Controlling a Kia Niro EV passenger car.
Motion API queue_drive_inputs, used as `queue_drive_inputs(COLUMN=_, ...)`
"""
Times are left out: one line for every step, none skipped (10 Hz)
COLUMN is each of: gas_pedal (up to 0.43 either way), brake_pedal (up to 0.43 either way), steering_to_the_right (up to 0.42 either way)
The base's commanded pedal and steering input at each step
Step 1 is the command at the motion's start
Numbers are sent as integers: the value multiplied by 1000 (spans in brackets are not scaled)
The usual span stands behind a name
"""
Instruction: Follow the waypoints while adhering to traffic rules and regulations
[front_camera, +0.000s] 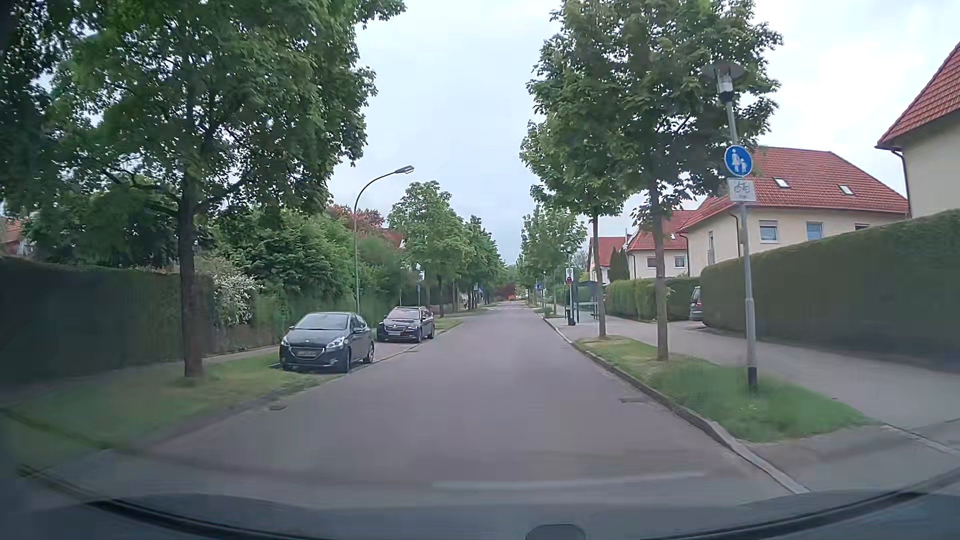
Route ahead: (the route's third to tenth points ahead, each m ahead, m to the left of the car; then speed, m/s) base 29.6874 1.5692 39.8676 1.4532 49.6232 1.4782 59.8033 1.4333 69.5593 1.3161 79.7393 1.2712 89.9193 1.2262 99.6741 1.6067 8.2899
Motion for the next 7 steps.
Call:
queue_drive_inputs(gas_pedal=0, brake_pedal=0, steering_to_the_right=-5)
queue_drive_inputs(gas_pedal=0, brake_pedal=0, steering_to_the_right=-2)
queue_drive_inputs(gas_pedal=0, brake_pedal=0, steering_to_the_right=3)
queue_drive_inputs(gas_pedal=0, brake_pedal=0, steering_to_the_right=8)
queue_drive_inputs(gas_pedal=0, brake_pedal=0, steering_to_the_right=10)
queue_drive_inputs(gas_pedal=0, brake_pedal=0, steering_to_the_right=11)
queue_drive_inputs(gas_pedal=0, brake_pedal=0, steering_to_the_right=11)
